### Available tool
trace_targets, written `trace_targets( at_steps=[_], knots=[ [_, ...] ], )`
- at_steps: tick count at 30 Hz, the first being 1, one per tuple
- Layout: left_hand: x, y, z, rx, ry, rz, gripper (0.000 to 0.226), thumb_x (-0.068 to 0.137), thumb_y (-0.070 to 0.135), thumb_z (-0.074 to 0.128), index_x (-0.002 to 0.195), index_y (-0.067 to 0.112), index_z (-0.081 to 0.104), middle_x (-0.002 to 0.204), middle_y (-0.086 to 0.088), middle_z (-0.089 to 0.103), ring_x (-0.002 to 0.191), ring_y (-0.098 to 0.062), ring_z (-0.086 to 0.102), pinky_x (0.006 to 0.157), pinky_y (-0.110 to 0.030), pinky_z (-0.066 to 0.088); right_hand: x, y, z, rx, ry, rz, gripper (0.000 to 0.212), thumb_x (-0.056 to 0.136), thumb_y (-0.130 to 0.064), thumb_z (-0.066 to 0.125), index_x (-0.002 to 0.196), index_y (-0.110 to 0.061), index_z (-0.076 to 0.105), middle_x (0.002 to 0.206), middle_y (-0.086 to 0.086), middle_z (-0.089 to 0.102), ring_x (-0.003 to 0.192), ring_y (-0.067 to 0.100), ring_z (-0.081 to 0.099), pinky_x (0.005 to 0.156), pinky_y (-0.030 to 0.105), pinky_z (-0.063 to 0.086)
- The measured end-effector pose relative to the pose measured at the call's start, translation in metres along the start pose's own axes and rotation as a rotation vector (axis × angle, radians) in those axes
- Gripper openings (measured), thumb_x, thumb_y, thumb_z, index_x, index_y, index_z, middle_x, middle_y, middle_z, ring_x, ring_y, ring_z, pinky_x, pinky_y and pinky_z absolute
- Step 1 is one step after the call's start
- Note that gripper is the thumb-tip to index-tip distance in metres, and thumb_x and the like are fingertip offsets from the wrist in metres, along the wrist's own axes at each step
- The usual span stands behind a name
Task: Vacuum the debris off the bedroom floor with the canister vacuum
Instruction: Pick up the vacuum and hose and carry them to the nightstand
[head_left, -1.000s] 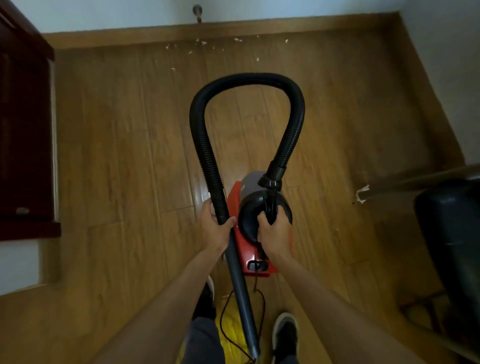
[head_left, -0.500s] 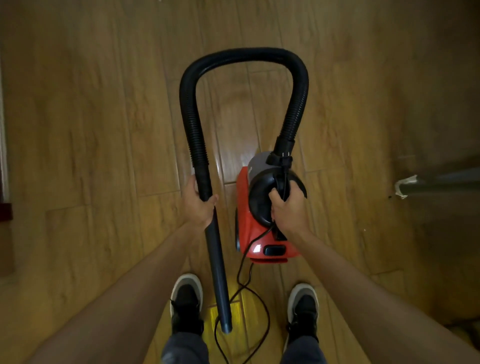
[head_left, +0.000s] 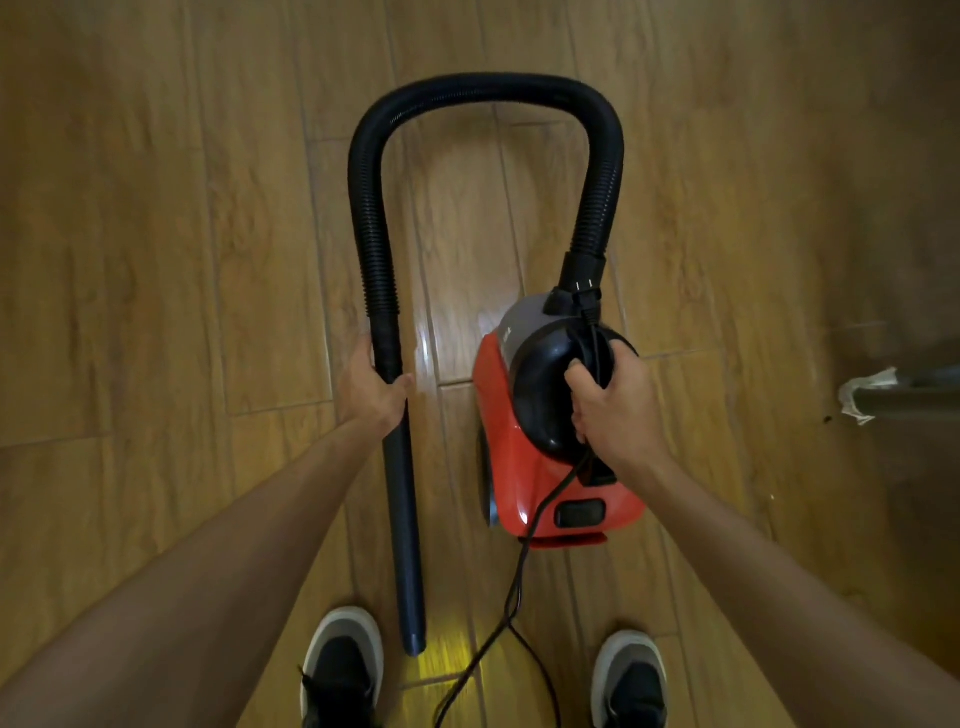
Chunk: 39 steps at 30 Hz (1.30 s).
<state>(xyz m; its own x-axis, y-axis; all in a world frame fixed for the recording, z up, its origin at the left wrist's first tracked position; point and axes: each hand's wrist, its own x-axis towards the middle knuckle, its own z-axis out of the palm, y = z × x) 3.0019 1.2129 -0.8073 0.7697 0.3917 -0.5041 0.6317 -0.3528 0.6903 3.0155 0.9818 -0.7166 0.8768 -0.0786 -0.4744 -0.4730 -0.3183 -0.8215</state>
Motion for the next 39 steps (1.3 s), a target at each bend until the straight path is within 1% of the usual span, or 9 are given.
trace_targets(
  at_steps=[5, 9, 20, 24, 28, 31, 34, 37, 39],
  knots=[
    [0.037, -0.012, 0.009, 0.03, 0.012, -0.038, 0.061, 0.087, 0.006, 0.067, 0.142, 0.011, 0.04, 0.13, -0.008, 0.056, 0.117, -0.024, 0.053, 0.092, -0.025, 0.039, 0.0, 0.001, -0.002, -0.019, -0.013, -0.005, 0.015, 0.093, -0.009, 0.052, 0.092, 0.006, 0.048, 0.06, 0.01, 0.045, 0.047, 0.022, 0.043, 0.04, 0.032, 0.039],
    [0.062, -0.023, 0.013, 0.067, 0.016, -0.093, 0.066, 0.087, 0.005, 0.067, 0.145, 0.008, 0.035, 0.139, -0.013, 0.051, 0.125, -0.03, 0.051, 0.101, -0.033, 0.04, -0.001, -0.001, -0.003, -0.064, -0.024, -0.015, 0.015, 0.095, -0.011, 0.052, 0.095, 0.004, 0.05, 0.062, 0.014, 0.05, 0.047, 0.023, 0.045, 0.041, 0.031, 0.042],
    [0.092, -0.044, 0.007, 0.365, -0.004, -0.211, 0.067, 0.083, 0.023, 0.075, 0.133, -0.002, 0.039, 0.126, -0.024, 0.054, 0.112, -0.039, 0.056, 0.091, -0.044, 0.05, -0.003, -0.002, 0.0, -0.112, -0.009, -0.037, 0.006, 0.098, -0.015, 0.053, 0.098, -0.01, 0.053, 0.054, 0.006, 0.055, 0.04, 0.017, 0.051, 0.042, 0.028, 0.047],
    [0.052, -0.005, 0.001, 0.465, -0.003, -0.178, 0.088, 0.079, 0.037, 0.074, 0.142, -0.002, 0.026, 0.136, -0.025, 0.041, 0.123, -0.039, 0.046, 0.099, -0.043, 0.043, -0.004, -0.012, -0.005, -0.149, 0.028, 0.065, 0.025, 0.095, -0.023, 0.06, 0.109, -0.014, 0.041, 0.079, 0.009, 0.065, 0.054, 0.016, 0.062, 0.048, 0.028, 0.052],
    [-0.024, 0.061, 0.002, 0.267, -0.143, -0.03, 0.061, 0.083, 0.033, 0.066, 0.132, 0.009, 0.039, 0.115, -0.012, 0.055, 0.096, -0.025, 0.06, 0.078, -0.039, 0.055, 0.0, -0.03, -0.017, -0.241, 0.02, 0.153, 0.033, 0.09, -0.033, 0.067, 0.103, -0.017, 0.041, 0.101, 0.007, 0.065, 0.089, 0.021, 0.067, 0.077, 0.045, 0.059],
    [-0.076, 0.103, 0.006, 0.081, -0.268, 0.024, 0.028, 0.089, 0.028, 0.062, 0.108, 0.014, 0.046, 0.087, 0.0, 0.059, 0.069, -0.007, 0.057, 0.053, -0.018, 0.045, 0.01, -0.051, -0.024, -0.302, 0.008, 0.214, 0.033, 0.091, -0.038, 0.064, 0.102, -0.017, 0.042, 0.093, 0.004, 0.062, 0.084, 0.02, 0.064, 0.074, 0.042, 0.054],
    [-0.111, 0.131, 0.015, -0.004, -0.285, 0.076, 0.02, 0.09, 0.026, 0.061, 0.104, 0.018, 0.049, 0.091, 0.002, 0.06, 0.076, -0.008, 0.061, 0.056, -0.015, 0.045, 0.022, -0.07, -0.029, -0.387, 0.013, 0.239, 0.031, 0.093, -0.04, 0.059, 0.103, -0.013, 0.047, 0.094, 0.002, 0.056, 0.085, 0.02, 0.058, 0.079, 0.038, 0.049],
    [-0.128, 0.143, 0.027, -0.012, -0.278, 0.088, 0.021, 0.089, 0.029, 0.062, 0.103, 0.016, 0.052, 0.089, -0.001, 0.061, 0.08, -0.014, 0.062, 0.062, -0.021, 0.049, 0.032, -0.08, -0.028, -0.388, -0.012, 0.268, 0.034, 0.094, -0.035, 0.058, 0.069, -0.014, 0.049, 0.068, 0.002, 0.05, 0.06, 0.017, 0.05, 0.058, 0.033, 0.042],
    [-0.133, 0.144, 0.036, 0.008, -0.274, 0.068, 0.025, 0.087, 0.034, 0.063, 0.101, 0.016, 0.054, 0.089, 0.0, 0.062, 0.078, -0.012, 0.061, 0.059, -0.02, 0.046, 0.035, -0.081, -0.024, -0.341, 0.002, 0.31, 0.039, 0.094, -0.032, 0.058, 0.061, -0.016, 0.046, 0.061, 0.0, 0.048, 0.053, 0.014, 0.046, 0.049, 0.029, 0.036]
  ],
)
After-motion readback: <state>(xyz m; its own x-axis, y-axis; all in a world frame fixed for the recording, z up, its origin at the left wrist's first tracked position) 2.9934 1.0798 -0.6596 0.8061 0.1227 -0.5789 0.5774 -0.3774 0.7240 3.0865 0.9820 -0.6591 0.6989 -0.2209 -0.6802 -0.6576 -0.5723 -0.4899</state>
